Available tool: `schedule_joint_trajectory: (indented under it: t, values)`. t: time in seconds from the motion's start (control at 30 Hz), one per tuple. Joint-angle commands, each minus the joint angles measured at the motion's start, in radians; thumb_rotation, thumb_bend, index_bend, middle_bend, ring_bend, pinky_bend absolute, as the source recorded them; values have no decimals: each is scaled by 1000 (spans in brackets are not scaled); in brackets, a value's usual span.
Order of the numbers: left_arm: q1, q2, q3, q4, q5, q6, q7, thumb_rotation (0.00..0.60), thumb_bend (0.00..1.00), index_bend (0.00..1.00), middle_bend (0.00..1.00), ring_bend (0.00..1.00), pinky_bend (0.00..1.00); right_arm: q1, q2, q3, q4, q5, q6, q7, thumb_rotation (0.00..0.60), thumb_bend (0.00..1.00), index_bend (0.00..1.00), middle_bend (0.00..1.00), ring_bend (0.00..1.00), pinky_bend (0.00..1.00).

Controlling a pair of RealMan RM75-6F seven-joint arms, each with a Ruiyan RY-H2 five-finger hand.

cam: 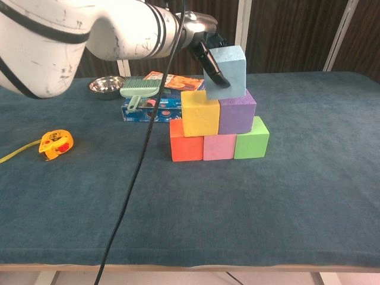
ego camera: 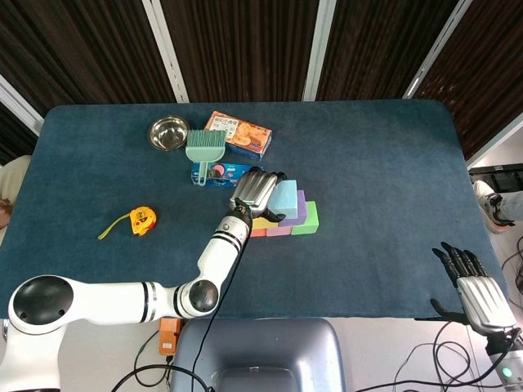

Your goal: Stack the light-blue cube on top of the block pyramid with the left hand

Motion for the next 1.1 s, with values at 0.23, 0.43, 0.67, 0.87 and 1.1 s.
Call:
schedule_joint_trajectory:
  t: [0.23, 0.43, 0.67, 0.87, 1.1]
  values:
    - [12, 1, 28, 41, 32, -37, -59, 527, 277, 669, 482, 335, 199, 1, 2, 2, 0, 3, -2, 5, 600, 211, 0, 0, 0, 0]
    - [4, 4, 37, 53, 20, -46, -61, 510, 276, 641, 482, 332, 198, 1, 4, 2, 0, 4, -3, 10, 600, 211, 0, 0, 0, 0]
    - [-9, 7, 52, 48, 6, -28, -41, 500, 258, 603, 483, 332, 198, 1, 4, 2, 0, 4, -3, 10, 600, 211, 0, 0, 0, 0]
    - [-15, 4, 60, 59, -10, -33, -36, 475, 242, 597, 483, 332, 198, 0, 5, 3, 0, 5, -2, 13, 600, 211, 0, 0, 0, 0]
    - [-23, 12, 64, 48, -19, -34, -28, 414, 178, 555, 482, 328, 194, 0, 6, 2, -1, 5, -5, 14, 600, 211, 0, 0, 0, 0]
